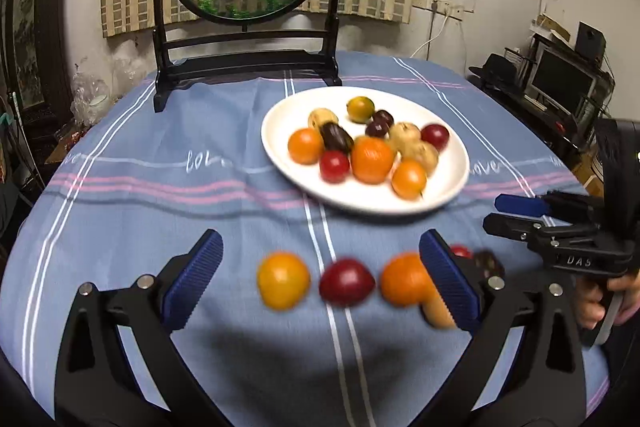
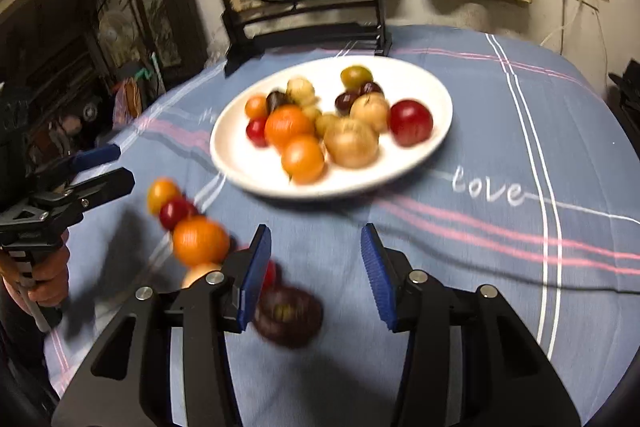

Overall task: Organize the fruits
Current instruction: 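Withdraw both tools from the plate back over the remaining fruit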

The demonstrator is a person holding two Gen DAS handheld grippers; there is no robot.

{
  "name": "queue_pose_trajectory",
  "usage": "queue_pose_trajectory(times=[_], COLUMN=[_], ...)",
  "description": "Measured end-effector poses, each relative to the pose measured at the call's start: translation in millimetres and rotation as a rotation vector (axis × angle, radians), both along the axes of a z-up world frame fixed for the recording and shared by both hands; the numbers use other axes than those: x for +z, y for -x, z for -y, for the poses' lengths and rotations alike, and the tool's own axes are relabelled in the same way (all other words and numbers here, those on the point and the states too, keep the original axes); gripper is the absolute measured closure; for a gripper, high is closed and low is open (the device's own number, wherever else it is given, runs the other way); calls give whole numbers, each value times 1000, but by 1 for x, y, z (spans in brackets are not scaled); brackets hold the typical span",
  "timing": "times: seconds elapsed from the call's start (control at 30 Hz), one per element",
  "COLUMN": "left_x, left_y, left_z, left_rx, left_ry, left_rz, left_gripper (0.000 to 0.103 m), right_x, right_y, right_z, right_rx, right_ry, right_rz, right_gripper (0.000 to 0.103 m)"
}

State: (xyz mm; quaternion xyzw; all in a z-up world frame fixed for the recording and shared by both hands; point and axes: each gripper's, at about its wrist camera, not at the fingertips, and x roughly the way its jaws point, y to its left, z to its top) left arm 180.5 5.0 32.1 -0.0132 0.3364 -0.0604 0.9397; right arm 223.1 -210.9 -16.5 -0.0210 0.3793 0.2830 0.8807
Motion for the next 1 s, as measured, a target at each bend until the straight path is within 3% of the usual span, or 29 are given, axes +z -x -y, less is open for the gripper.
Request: queue_pose_trajectory(times=[0.1,0.23,0.6,1.0], left_x=[-6,-9,-10,-10], left_y=[15,21,23,22], left_z=[5,0,4,4], left_rx=[5,25,16,-18], left_ry=[-45,-49,-43,2], left_rz=[10,5,-11,-39], left_gripper=[3,3,3,3], right_x=[-5,-11,-19,-30], right_y=[18,34,40,33], right_z=[-7,-16,-25,-29], right_rx=[22,74,124,104], right_ry=[117,183,207,242], right_rz=[17,34,15,19], right_gripper=[52,52,52,53])
